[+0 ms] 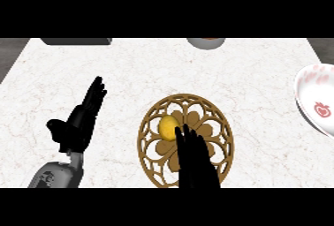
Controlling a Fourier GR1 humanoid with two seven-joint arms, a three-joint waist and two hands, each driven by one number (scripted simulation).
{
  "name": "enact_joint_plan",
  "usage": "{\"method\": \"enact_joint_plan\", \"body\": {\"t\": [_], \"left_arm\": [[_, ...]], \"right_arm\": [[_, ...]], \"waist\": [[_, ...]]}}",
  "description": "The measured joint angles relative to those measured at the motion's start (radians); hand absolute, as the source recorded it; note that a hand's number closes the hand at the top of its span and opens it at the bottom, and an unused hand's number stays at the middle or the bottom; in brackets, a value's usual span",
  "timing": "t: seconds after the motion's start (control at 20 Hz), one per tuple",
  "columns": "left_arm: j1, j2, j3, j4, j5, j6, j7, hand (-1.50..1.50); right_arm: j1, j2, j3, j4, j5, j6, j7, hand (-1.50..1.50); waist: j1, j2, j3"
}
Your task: Pick the sweet potato from the placemat and place it in the bowl
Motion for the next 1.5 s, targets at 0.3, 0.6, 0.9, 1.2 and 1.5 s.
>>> {"method": "enact_joint_plan", "body": {"t": [0.3, 0.6, 0.9, 1.2, 1.5], "left_arm": [[-0.016, -0.034, 0.023, 0.026, -0.033, -0.009, -0.003, 0.0], [-0.032, -0.045, 0.057, 0.066, -0.038, -0.043, -0.025, 0.0], [-0.026, -0.056, 0.071, 0.063, -0.051, -0.063, -0.025, 0.0], [0.006, -0.068, 0.072, 0.026, -0.072, -0.067, -0.016, 0.0], [-0.015, -0.061, 0.09, 0.022, -0.061, -0.088, 0.002, 0.0]], "right_arm": [[0.058, 0.003, -0.017, 0.062, 0.009, -0.084, -0.064, -1.5], [0.058, -0.019, -0.087, 0.117, 0.027, -0.089, -0.102, -1.5], [0.04, -0.014, -0.138, 0.157, 0.062, -0.036, -0.09, -1.5], [0.023, -0.008, -0.173, 0.226, 0.012, -0.038, -0.166, 1.5], [0.0, -0.051, -0.149, 0.223, 0.012, 0.046, -0.226, 1.5]], "waist": [[-0.001, 0.0, 0.0], [-0.001, 0.0, 0.0], [0.0, -0.002, 0.0], [0.002, -0.008, -0.003], [0.0, -0.014, -0.005]]}}
